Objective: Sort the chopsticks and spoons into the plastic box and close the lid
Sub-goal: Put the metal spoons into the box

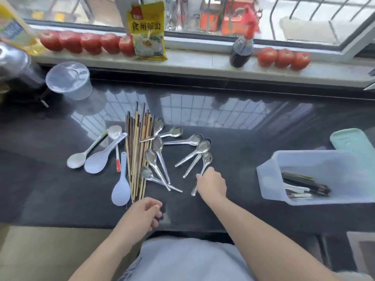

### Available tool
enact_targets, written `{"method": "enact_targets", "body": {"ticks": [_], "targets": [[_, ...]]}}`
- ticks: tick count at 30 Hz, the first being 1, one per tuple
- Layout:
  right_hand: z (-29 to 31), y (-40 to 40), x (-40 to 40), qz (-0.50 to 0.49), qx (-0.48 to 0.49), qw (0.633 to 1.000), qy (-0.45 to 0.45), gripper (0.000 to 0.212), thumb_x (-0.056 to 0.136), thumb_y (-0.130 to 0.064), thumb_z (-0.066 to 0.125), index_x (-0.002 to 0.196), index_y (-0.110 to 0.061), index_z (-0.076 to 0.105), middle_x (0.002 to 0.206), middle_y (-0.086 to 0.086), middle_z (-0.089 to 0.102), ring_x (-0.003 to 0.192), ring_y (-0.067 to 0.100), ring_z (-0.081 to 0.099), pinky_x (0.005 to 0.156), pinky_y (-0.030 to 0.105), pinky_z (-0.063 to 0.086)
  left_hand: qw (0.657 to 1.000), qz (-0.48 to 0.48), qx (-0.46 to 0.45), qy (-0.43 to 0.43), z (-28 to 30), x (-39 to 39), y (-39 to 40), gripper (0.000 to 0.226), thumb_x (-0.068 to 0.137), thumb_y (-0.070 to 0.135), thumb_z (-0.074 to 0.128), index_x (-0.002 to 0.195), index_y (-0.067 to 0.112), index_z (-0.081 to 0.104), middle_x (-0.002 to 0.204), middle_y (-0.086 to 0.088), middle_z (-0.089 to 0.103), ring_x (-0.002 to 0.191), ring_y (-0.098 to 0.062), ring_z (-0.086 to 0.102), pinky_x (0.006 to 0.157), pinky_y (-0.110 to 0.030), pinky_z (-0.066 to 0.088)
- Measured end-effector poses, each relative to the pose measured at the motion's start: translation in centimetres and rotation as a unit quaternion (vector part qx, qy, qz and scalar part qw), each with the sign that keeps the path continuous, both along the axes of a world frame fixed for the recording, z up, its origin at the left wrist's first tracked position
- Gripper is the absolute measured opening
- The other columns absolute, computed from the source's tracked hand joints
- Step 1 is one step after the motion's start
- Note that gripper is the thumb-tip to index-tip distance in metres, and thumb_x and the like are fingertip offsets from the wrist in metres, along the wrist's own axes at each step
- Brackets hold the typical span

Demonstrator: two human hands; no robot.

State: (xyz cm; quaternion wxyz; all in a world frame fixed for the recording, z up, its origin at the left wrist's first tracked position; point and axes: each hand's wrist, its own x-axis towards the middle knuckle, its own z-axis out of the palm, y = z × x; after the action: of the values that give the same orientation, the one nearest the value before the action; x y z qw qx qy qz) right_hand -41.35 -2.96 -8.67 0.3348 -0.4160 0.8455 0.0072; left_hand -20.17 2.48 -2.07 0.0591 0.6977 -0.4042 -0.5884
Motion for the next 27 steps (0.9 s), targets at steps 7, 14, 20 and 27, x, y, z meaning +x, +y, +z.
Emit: {"method": "enact_targets", "body": {"ticks": [7,14,20,27], "targets": [[-0.5,0.3,-0.7,-0.086,0.041,0.995,-0.017,0.020,0.097,-0.028,0.056,0.106,-0.011,0.061,0.105,0.009,0.062,0.103,0.035,0.064,0.072,0.033,0.043,0.999,-0.044,-0.008,0.028,0.4,0.6,-1.7,0.021,0.099,0.019,0.051,0.100,0.029,0.069,0.090,0.006,0.074,0.067,-0.008,0.066,0.079,-0.033,0.056],[2.5,4.8,-2.6,-0.242,-0.062,0.925,-0.287,0.017,0.092,-0.015,0.060,0.077,-0.009,0.060,0.066,0.005,0.059,0.055,0.019,0.057,0.060,0.032,0.059,0.992,-0.087,-0.004,0.086,1.3,-1.2,-0.5,0.020,0.098,0.019,0.053,0.101,0.026,0.071,0.092,0.003,0.076,0.069,-0.009,0.067,0.071,-0.028,0.054],[8.7,5.8,0.8,-0.027,-0.078,0.941,-0.328,0.029,0.098,-0.025,0.056,0.073,-0.014,0.065,0.053,0.001,0.058,0.050,0.013,0.054,0.056,0.022,0.047,0.977,-0.027,-0.014,0.209,1.3,-3.1,-1.5,0.034,0.107,0.026,0.044,0.104,0.012,0.074,0.101,-0.015,0.075,0.082,-0.021,0.070,0.080,-0.041,0.056],[9.0,4.1,4.5,0.196,-0.069,0.942,-0.262,0.027,0.094,-0.023,0.051,0.070,-0.021,0.062,0.061,-0.008,0.063,0.058,0.009,0.058,0.067,0.032,0.053,0.942,0.146,-0.005,0.304,1.1,-2.7,-2.7,0.036,0.108,0.015,0.038,0.105,-0.010,0.064,0.087,-0.031,0.067,0.067,-0.036,0.064,0.057,-0.038,0.052]]}}
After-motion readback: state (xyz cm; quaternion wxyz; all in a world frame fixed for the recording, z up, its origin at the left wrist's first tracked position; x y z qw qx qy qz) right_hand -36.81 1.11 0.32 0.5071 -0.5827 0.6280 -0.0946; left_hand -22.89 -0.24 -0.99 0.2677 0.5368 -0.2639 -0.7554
